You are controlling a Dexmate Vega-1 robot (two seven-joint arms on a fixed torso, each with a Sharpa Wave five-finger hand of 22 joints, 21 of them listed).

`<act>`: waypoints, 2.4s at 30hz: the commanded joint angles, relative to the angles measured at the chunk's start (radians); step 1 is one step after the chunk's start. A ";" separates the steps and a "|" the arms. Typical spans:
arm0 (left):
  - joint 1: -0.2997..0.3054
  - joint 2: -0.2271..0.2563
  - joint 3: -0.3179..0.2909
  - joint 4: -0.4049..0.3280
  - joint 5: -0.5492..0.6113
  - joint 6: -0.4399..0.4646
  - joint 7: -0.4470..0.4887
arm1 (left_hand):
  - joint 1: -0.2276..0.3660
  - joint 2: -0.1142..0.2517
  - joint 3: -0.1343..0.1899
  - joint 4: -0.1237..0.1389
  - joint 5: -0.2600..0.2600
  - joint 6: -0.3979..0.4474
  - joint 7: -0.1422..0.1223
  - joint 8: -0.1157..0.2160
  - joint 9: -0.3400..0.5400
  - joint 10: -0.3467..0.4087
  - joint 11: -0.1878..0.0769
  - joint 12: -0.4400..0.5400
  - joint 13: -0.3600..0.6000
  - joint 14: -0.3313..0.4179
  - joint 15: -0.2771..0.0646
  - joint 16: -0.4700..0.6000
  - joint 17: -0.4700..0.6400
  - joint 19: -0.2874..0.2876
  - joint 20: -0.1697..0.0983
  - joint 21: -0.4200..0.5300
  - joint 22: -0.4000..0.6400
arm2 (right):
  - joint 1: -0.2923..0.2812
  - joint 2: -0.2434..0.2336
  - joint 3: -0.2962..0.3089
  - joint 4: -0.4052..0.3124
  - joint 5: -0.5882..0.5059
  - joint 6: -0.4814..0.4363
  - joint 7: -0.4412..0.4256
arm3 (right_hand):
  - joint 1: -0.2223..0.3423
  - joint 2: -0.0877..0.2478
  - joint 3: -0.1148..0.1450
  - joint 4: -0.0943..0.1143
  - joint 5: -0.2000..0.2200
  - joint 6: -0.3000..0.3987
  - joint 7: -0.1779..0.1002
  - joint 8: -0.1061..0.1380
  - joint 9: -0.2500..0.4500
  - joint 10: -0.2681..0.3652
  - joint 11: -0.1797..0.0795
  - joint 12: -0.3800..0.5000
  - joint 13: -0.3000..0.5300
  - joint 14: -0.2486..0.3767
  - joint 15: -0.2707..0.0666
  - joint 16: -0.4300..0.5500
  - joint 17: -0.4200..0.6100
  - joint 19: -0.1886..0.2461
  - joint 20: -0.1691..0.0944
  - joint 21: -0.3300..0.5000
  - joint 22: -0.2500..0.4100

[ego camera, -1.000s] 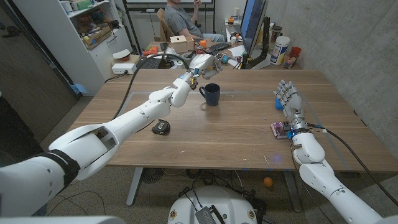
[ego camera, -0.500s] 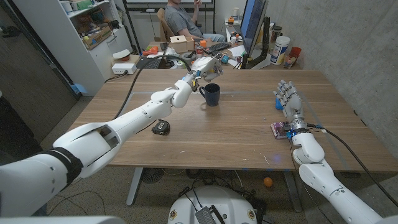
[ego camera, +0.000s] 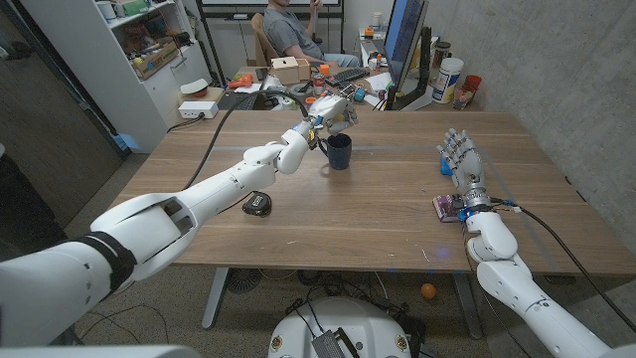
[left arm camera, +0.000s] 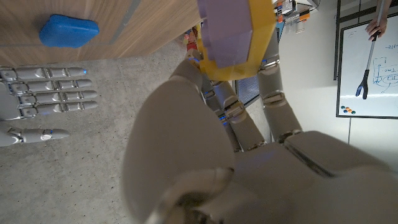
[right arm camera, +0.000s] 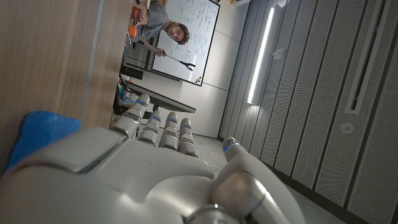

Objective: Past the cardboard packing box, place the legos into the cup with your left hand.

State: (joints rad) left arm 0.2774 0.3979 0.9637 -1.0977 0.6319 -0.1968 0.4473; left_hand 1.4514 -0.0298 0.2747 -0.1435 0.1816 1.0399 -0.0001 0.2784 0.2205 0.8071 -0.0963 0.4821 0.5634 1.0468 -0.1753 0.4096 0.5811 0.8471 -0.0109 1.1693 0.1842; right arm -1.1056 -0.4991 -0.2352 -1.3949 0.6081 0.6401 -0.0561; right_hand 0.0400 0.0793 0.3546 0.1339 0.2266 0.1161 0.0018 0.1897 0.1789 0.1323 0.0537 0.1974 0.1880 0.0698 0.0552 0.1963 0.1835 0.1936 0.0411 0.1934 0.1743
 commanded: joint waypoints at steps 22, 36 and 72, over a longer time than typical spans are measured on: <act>-0.072 -0.062 0.075 0.198 -0.009 -0.080 0.043 | 0.059 0.052 0.026 -0.017 0.005 0.008 -0.003 -0.015 0.001 0.000 -0.001 -0.010 0.012 0.008 -0.052 -0.008 0.011 -0.102 -0.204 0.010 -0.002 | 0.024 0.014 -0.007 0.029 -0.006 0.005 -0.007 | -0.007 -0.003 -0.004 0.003 0.006 0.008 -0.001 0.001 0.004 0.017 0.005 0.003 0.004 0.021 0.003 0.003 0.003 0.011 -0.004 0.009 0.002; -0.080 -0.037 0.090 0.143 -0.010 -0.042 -0.021 | -0.061 0.056 -0.012 0.027 0.002 -0.105 -0.084 -0.067 0.006 -0.066 -0.048 -0.085 -0.016 -0.087 -0.062 -0.090 -0.046 -0.142 -0.110 -0.042 -0.016 | 0.059 0.030 -0.018 0.068 0.005 0.006 0.010 | -0.007 -0.003 -0.007 0.003 0.007 0.006 -0.002 0.000 0.004 0.019 0.005 0.003 0.004 0.028 0.004 0.004 0.003 0.012 -0.004 0.009 0.002; -0.021 0.052 0.012 -0.082 0.002 -0.004 -0.155 | -0.341 -0.013 -0.068 0.094 -0.003 -0.230 -0.139 -0.084 -0.003 -0.130 -0.039 -0.191 -0.052 -0.199 -0.036 -0.210 -0.214 -0.106 -0.006 -0.148 -0.024 | 0.086 0.064 -0.013 0.129 -0.002 0.056 -0.010 | -0.004 0.001 -0.008 0.002 0.009 -0.003 -0.009 -0.002 0.004 0.012 -0.003 -0.002 0.004 0.046 -0.001 0.005 0.002 0.006 0.000 0.005 0.002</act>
State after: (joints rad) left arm 0.2343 0.4235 1.0053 -1.1156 0.6268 -0.2078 0.3249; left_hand 1.1195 -0.0407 0.2095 -0.0507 0.1819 0.8191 -0.1380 0.1991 0.2183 0.6862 -0.1336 0.2957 0.5079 0.8543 -0.1101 0.1987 0.3662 0.7391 -0.0262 1.0267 0.1582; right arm -1.0186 -0.4405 -0.2498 -1.2699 0.6143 0.6858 -0.0562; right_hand 0.0400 0.0793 0.3506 0.1380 0.2266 0.1124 -0.0018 0.1896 0.1789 0.1444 0.0553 0.1974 0.1880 0.1056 0.0552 0.2001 0.1835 0.2010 0.0411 0.1934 0.1743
